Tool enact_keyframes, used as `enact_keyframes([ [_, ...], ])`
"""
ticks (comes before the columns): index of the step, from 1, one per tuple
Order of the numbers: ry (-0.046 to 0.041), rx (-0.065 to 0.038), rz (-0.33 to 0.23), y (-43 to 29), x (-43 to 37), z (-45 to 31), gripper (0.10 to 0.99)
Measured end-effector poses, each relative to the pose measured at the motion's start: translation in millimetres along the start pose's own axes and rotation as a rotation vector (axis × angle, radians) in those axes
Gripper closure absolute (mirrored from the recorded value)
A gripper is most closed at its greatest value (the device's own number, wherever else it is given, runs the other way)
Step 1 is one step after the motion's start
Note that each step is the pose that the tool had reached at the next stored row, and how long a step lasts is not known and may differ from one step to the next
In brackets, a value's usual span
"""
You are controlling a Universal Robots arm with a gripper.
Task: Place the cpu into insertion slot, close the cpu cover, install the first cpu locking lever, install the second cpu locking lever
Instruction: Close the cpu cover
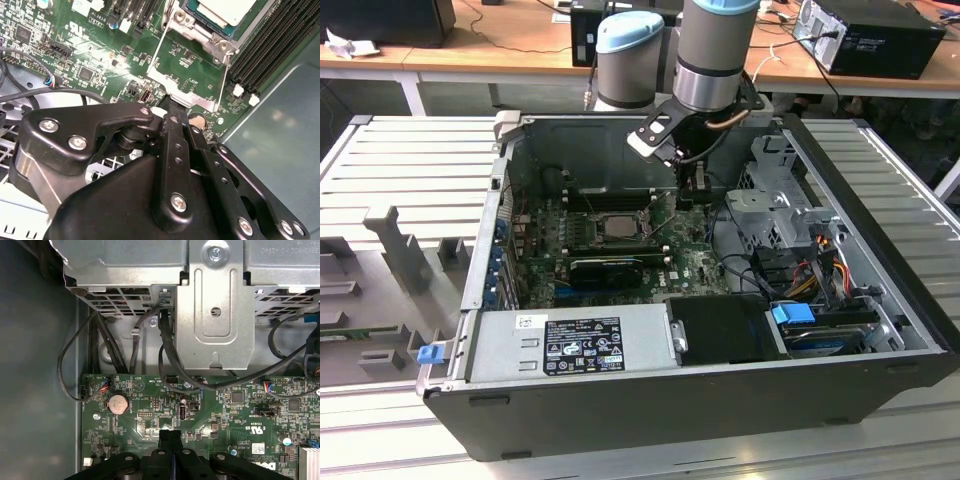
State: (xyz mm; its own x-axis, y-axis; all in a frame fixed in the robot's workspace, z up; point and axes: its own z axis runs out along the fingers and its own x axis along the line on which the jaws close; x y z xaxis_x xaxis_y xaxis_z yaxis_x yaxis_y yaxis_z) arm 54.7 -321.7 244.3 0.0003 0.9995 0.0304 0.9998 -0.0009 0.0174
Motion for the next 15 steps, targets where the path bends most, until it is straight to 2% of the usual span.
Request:
enact_keyframes([
  [15, 0.0001, 0.0, 0.0, -9.1, 0.0, -0.1, 0.98],
])
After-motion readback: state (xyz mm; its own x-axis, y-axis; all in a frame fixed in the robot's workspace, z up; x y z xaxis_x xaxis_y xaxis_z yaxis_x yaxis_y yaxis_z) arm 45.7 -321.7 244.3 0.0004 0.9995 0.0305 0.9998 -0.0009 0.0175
